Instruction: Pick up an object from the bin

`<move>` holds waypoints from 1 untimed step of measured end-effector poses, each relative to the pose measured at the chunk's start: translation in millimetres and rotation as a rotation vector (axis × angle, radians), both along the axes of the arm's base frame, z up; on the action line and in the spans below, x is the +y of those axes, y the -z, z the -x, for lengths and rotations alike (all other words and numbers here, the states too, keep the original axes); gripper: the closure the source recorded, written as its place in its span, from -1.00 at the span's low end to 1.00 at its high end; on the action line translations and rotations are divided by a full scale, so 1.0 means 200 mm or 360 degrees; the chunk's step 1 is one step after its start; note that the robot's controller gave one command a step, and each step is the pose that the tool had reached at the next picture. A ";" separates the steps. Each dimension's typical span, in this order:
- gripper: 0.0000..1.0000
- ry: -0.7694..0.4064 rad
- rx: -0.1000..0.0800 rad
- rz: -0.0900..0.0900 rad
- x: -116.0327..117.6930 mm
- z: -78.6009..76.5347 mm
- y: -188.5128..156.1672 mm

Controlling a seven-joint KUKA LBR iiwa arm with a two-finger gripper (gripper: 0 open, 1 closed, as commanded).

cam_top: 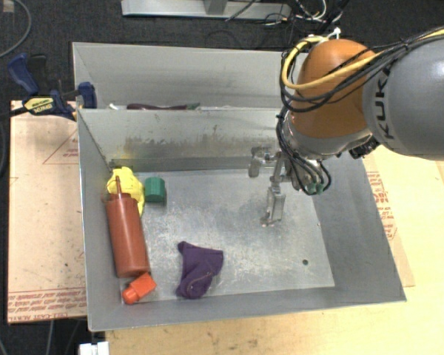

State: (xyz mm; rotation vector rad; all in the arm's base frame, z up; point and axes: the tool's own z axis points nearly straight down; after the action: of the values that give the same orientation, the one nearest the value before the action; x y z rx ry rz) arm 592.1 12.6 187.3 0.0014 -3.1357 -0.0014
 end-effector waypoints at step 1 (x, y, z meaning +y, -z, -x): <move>-1.00 0.0000 -0.0011 0.0000 0.00 -0.01 -0.02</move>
Offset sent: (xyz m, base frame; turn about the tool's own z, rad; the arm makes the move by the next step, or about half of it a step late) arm -0.0364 0.0696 -0.0792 -0.1066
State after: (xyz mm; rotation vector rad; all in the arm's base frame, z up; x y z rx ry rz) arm 593.3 12.6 192.1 0.0009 -3.1427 -0.0018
